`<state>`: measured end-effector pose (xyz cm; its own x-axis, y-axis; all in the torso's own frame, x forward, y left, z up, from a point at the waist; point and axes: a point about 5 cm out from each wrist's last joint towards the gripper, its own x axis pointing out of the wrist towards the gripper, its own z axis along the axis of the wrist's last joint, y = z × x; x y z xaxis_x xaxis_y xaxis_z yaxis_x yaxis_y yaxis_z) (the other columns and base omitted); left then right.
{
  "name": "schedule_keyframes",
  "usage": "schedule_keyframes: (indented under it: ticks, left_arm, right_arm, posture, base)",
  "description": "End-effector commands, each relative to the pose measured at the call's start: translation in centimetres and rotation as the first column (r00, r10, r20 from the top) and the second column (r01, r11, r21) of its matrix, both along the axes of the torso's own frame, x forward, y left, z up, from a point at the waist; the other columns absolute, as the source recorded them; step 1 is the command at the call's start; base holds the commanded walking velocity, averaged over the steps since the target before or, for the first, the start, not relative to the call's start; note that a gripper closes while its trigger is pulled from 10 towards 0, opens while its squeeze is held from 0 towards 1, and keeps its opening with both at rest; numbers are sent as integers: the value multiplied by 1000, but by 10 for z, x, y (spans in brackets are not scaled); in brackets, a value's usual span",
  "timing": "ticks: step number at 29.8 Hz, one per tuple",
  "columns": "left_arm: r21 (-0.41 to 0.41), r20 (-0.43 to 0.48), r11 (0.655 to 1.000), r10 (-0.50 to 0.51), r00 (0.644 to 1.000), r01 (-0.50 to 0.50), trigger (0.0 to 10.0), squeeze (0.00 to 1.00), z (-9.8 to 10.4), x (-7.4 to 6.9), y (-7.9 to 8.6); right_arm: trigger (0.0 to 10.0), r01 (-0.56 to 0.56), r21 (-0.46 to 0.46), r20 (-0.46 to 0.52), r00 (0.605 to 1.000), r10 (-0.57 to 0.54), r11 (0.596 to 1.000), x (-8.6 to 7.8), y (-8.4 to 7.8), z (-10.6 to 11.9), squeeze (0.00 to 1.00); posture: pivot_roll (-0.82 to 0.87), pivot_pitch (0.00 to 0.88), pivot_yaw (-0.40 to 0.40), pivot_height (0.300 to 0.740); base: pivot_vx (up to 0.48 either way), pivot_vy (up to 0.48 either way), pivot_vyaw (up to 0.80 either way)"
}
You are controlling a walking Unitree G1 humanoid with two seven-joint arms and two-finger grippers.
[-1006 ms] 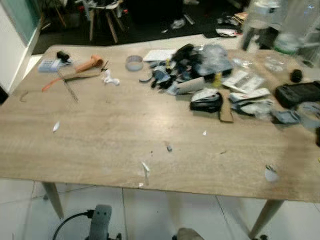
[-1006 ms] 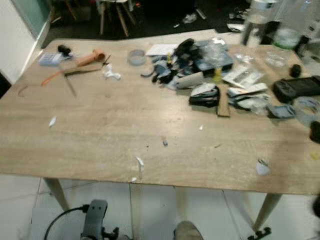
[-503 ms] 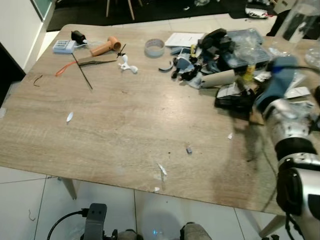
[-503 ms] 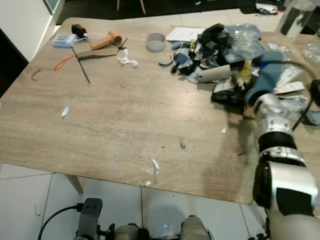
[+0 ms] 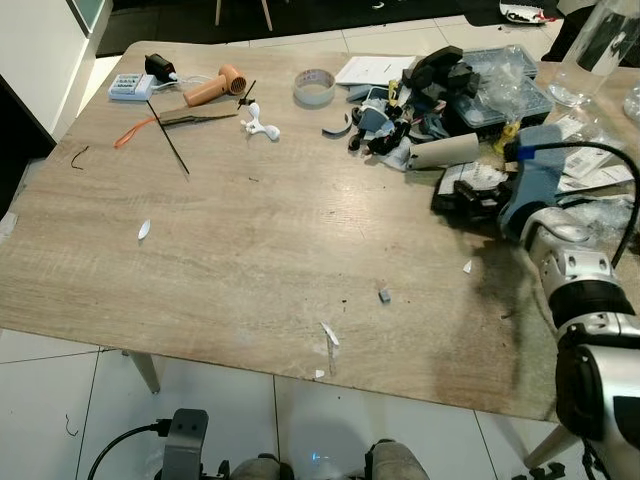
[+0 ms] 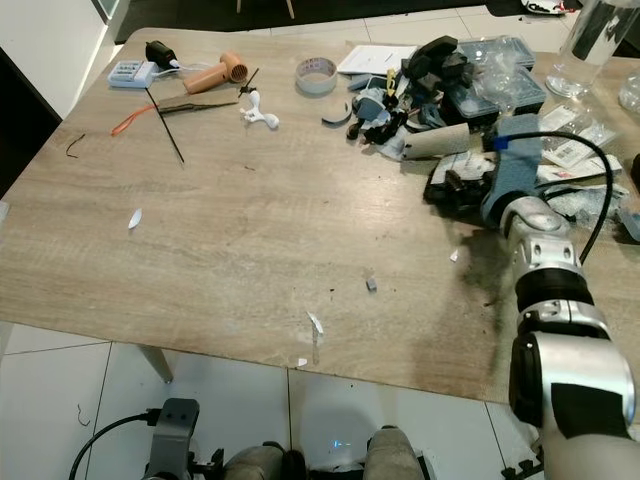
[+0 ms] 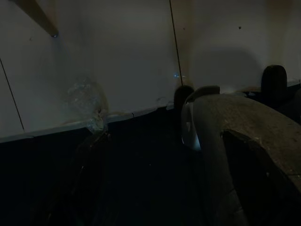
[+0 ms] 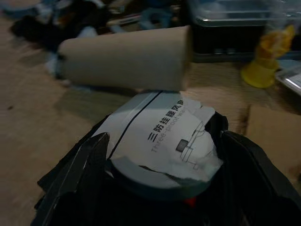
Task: Picking trash to rubbish bin
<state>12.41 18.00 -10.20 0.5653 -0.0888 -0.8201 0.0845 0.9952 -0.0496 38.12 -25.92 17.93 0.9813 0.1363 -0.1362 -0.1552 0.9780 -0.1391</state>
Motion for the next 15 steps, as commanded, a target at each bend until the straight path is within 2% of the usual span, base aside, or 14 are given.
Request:
schedule_keyframes:
  ticks: [1,2,3,15]
  left_arm:
    - [-9,-137,1000,-12,990,11,10000,0,-11,-33,0]
    - [-9,-136,1000,-13,991,12,10000,0,-11,-32,0]
    - [-9,-135,1000,-13,991,12,10000,0,-11,-32,0]
    - [-3,-138,1000,-18,990,18,10000,0,-10,-30,1]
  right_arm:
    - [10000,-8,3,-101,995,9,1000,-6,5,-25,0]
    - [10000,1,6,-104,995,-1,1000,-6,5,-26,0]
    - [0,25,10,-102,994,-24,1000,-6,3,-27,0]
    - [0,67,26,-100,993,-64,997,-7,-4,-23,0]
  posture:
    - [-50,190,63,740]
    - [-50,190,63,740]
    - [-51,189,64,740]
    - [-65,159,52,740]
  base:
    - [0,0,0]
    - [0,0,0]
    - [0,0,0]
    - [0,0,0]
